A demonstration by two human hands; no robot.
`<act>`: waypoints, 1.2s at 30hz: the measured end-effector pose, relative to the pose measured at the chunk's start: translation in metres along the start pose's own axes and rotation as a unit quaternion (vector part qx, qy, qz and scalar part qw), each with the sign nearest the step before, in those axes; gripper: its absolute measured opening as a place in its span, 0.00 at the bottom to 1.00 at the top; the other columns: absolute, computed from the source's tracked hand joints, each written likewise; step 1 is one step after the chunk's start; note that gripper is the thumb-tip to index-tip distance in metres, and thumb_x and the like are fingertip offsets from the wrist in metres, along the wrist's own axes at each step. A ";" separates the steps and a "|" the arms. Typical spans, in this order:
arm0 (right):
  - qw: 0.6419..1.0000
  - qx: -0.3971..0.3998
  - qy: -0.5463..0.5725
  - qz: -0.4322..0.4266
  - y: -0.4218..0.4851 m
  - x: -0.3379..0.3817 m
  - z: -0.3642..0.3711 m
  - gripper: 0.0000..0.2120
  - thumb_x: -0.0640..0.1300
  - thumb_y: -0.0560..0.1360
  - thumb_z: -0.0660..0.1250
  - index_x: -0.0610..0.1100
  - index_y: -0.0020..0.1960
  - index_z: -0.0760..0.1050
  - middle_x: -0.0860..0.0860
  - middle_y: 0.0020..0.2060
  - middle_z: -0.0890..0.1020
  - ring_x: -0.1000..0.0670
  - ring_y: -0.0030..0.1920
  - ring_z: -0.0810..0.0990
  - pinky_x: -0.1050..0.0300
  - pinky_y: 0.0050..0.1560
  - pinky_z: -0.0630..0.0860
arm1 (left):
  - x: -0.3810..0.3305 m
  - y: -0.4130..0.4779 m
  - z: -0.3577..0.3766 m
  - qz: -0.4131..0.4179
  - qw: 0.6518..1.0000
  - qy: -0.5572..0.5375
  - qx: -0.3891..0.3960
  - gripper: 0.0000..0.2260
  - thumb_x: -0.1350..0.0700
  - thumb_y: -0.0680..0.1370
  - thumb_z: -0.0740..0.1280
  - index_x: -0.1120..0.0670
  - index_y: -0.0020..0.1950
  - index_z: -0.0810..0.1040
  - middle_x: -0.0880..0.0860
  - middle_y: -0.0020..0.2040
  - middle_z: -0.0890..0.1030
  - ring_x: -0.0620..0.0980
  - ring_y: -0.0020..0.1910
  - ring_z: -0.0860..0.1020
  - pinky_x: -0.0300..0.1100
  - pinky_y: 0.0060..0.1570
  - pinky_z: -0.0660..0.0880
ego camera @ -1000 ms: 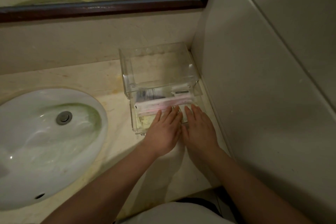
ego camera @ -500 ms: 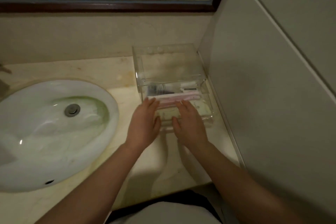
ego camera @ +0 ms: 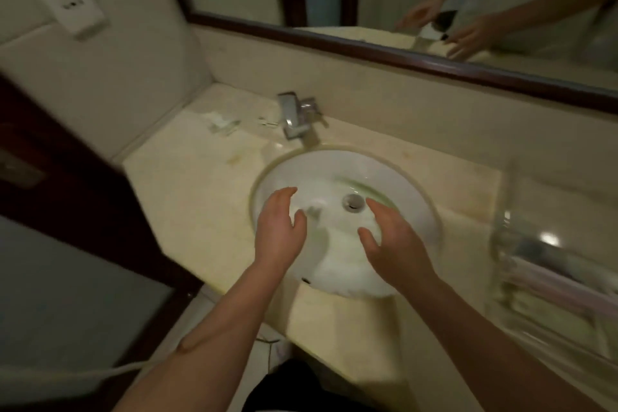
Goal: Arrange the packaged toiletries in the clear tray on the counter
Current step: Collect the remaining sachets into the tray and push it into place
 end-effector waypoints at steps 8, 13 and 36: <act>0.997 0.057 -0.042 -0.015 0.104 0.100 0.105 0.27 0.52 0.79 0.61 0.50 0.76 0.60 0.49 0.73 0.69 0.48 0.72 0.67 0.53 0.69 0.63 | 0.131 0.102 -0.070 -0.054 0.999 0.005 0.000 0.21 0.62 0.76 0.62 0.57 0.69 0.71 0.56 0.67 0.74 0.53 0.66 0.71 0.41 0.65 0.65; 0.996 0.078 -0.043 0.013 0.163 0.161 0.162 0.28 0.50 0.78 0.62 0.48 0.76 0.60 0.48 0.73 0.69 0.47 0.71 0.68 0.54 0.68 0.64 | 0.187 0.175 -0.103 -0.035 0.999 0.000 0.035 0.20 0.60 0.76 0.63 0.55 0.68 0.71 0.55 0.66 0.74 0.54 0.65 0.72 0.46 0.64 0.68; 0.986 0.066 -0.108 0.113 0.347 0.169 0.210 0.29 0.43 0.76 0.62 0.43 0.75 0.60 0.42 0.70 0.71 0.40 0.65 0.73 0.50 0.60 0.72 | 0.227 0.386 -0.057 0.187 0.904 0.309 0.230 0.19 0.44 0.70 0.61 0.44 0.59 0.80 0.52 0.60 0.78 0.58 0.63 0.69 0.56 0.67 0.59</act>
Point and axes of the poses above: each hand's wrist, its own y-axis towards the middle knuckle, its own z-axis out of the palm, x = y × z, the point moved 3 cm from there along y, towards the middle knuckle
